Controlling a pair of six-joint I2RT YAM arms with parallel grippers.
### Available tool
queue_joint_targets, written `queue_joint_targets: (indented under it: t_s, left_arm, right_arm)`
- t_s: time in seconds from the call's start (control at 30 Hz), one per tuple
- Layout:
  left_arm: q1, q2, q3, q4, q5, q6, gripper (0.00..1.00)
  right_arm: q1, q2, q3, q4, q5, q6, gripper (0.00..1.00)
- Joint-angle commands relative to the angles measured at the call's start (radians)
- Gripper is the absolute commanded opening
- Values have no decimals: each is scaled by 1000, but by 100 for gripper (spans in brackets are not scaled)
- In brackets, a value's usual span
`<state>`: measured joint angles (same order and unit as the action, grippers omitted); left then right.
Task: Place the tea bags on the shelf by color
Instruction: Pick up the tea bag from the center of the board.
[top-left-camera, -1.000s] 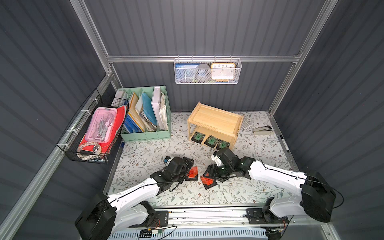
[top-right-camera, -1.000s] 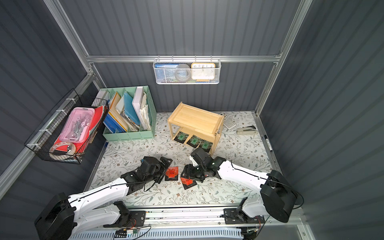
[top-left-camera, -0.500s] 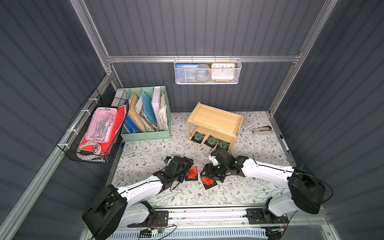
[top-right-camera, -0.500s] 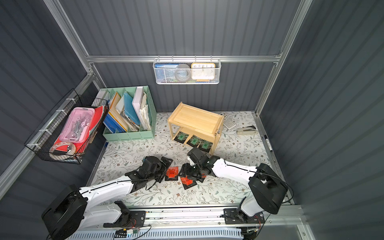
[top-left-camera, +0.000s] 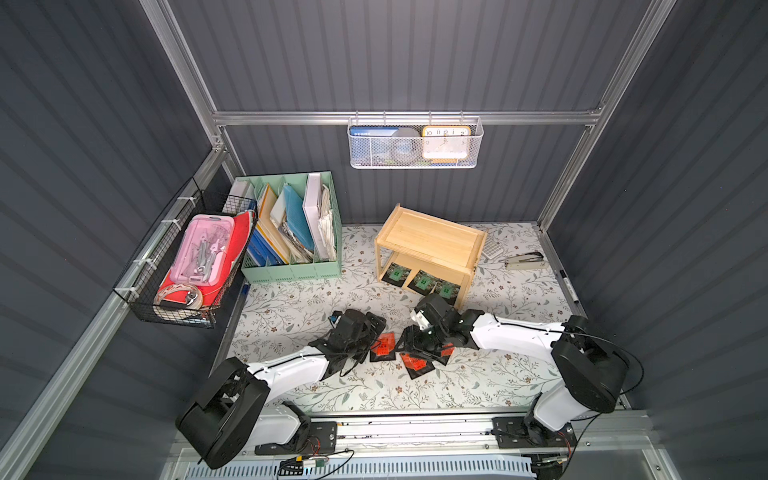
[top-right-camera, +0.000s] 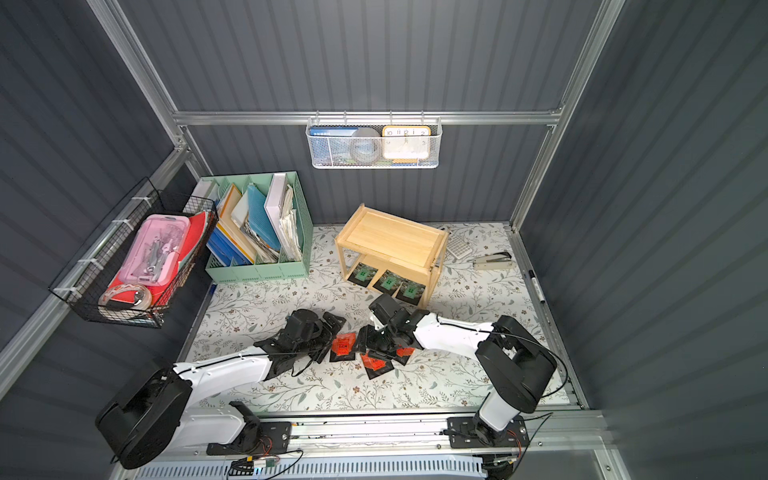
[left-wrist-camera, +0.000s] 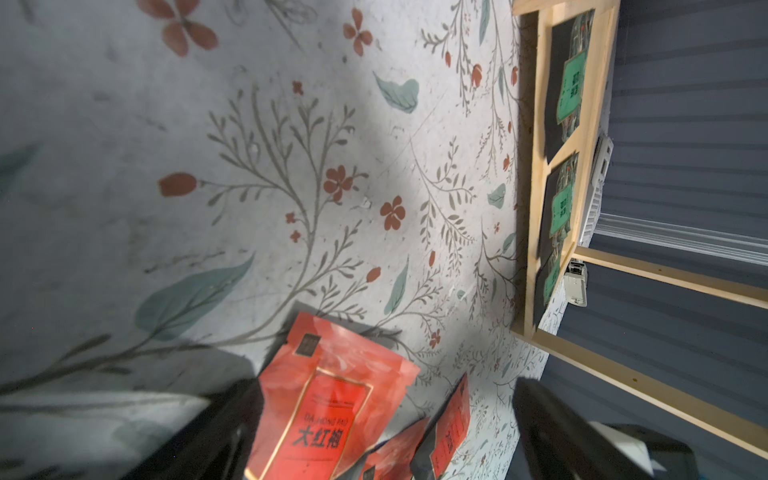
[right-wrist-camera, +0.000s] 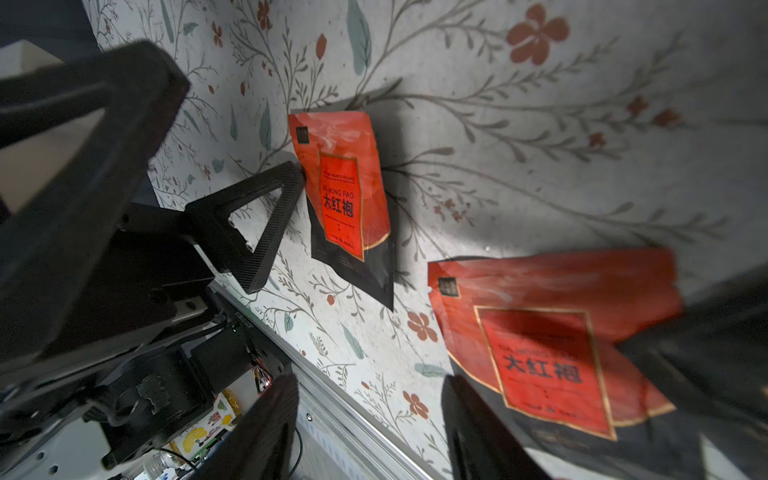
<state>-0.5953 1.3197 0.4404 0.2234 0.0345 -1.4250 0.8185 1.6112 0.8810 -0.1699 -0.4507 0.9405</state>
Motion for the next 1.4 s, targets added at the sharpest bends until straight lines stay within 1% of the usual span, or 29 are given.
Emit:
queue_joint_targets:
  t_s: [0.0,0.3,0.53,0.73,1.37]
  left_arm:
    - [9,25,24,9,26,44,100]
    - [16,55,33,-8,44,45,100]
    - [20,49,29,-18,50,44,100]
    - [21,45,21,-18,53,43,100]
    - [26,44,14,-18,64,49,100]
  right_arm:
    - [-14,13,10,25,-18,22,60]
    - [-33,51,-8,85,-42,63,58]
    - [-35,107,-23,186,-76,119,43]
    - [-35,143,-26,228,-71,149,36]
    - [-35,234,-11,303,-79,182,30]
